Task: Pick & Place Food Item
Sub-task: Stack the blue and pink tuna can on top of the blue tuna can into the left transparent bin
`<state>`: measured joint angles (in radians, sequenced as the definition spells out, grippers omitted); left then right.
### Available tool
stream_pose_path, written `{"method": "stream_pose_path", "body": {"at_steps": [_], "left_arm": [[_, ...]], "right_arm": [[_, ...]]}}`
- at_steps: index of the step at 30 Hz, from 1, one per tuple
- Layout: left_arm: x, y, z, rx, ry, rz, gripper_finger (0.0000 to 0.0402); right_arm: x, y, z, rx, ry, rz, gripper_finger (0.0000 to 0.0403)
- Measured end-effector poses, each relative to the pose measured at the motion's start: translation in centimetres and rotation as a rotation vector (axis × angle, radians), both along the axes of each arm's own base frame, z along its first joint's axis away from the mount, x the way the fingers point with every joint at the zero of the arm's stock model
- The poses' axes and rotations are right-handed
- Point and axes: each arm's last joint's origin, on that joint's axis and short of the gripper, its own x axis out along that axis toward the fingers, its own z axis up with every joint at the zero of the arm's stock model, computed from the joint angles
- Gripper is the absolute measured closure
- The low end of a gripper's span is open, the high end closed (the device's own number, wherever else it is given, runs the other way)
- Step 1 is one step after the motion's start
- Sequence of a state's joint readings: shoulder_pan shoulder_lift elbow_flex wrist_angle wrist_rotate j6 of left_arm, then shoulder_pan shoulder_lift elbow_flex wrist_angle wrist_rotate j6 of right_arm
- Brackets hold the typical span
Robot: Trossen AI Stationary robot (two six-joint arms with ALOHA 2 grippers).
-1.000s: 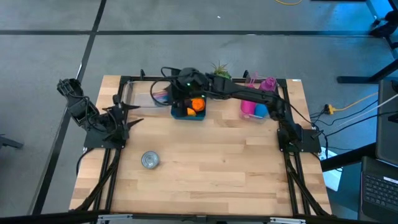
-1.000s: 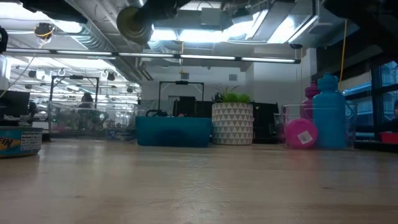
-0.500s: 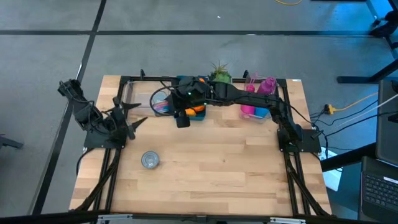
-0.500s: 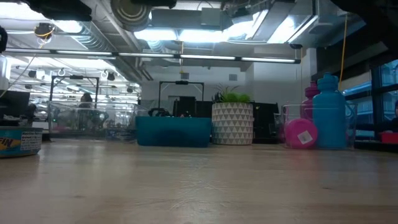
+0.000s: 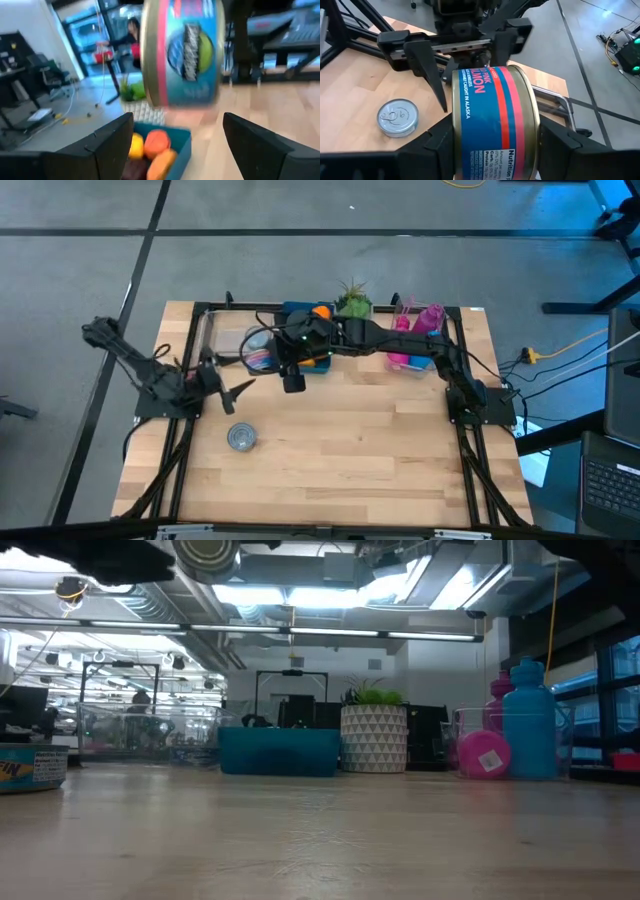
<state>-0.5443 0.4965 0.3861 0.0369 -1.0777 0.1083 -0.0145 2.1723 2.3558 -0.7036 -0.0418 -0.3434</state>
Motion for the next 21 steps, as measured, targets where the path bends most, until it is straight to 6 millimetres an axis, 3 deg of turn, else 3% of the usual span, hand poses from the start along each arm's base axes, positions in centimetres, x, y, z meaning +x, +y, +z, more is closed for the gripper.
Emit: {"method": "stream_pose_path", "body": {"at_steps": [10, 21], "left_arm": [[1.4, 1.5, -0.1, -0.007, -0.2, -0.152, 0.01], [3.1, 2.6, -0.4, 0.028, -0.207, -0.23, 0.0117]], "right_arm": [[0.0, 1.0, 0.0, -0.006, 0.0, 0.014, 0.0202], [0.0, 1.2, 0.0, 0.001, 0.001, 0.035, 0.0201]]}}
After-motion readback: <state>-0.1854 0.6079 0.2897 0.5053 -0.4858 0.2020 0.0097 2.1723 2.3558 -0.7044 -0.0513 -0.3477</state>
